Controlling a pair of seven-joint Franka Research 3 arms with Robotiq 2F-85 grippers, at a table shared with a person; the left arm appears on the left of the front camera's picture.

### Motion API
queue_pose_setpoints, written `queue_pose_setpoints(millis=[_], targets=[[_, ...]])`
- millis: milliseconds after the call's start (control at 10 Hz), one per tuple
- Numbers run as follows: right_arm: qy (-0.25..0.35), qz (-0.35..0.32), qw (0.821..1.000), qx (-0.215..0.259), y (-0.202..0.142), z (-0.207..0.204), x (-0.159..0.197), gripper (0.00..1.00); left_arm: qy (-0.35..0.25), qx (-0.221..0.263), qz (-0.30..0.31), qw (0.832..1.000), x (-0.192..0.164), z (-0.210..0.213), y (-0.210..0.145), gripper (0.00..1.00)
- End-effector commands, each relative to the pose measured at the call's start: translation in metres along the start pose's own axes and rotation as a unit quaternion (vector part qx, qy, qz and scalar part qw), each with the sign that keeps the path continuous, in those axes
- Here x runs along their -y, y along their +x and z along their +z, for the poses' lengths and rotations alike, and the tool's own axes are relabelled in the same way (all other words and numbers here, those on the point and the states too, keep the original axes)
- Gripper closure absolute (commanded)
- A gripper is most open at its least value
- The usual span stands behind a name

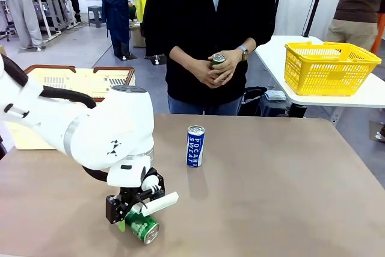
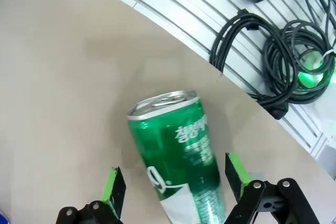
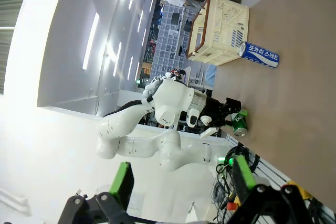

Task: Place the drinks into the Shopping basket.
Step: Pick up one drink and place it into the Shopping basket.

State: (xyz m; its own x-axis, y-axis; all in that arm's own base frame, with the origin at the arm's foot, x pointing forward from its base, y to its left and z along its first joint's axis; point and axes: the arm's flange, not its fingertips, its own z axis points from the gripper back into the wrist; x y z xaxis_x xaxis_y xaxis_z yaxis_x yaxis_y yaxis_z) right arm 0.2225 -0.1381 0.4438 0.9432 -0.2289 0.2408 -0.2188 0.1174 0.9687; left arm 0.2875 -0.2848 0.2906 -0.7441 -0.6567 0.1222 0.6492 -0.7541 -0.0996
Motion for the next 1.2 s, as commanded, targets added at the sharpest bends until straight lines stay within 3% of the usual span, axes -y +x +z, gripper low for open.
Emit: queue_pose_setpoints(millis=[0, 400, 600, 1100], targets=[[0.007, -0.008, 1.0, 0.004, 0.003, 0.0, -0.008, 0.0, 0.007, -0.01, -0.004, 1.0, 0.027, -0.022, -0.004, 0.0], [0.007, -0.008, 1.0, 0.004, 0.003, 0.0, -0.008, 0.0, 0.003, -0.011, -0.009, 1.0, 0.025, -0.022, -0.006, 0.0], [0.007, -0.008, 1.0, 0.004, 0.003, 0.0, -0.008, 0.0, 0.005, -0.013, -0.006, 1.0, 0.026, -0.02, -0.006, 1.0], [0.007, -0.008, 1.0, 0.004, 0.003, 0.0, -0.008, 0.0, 0.02, -0.023, 0.013, 0.999, 0.034, -0.007, -0.007, 1.0]])
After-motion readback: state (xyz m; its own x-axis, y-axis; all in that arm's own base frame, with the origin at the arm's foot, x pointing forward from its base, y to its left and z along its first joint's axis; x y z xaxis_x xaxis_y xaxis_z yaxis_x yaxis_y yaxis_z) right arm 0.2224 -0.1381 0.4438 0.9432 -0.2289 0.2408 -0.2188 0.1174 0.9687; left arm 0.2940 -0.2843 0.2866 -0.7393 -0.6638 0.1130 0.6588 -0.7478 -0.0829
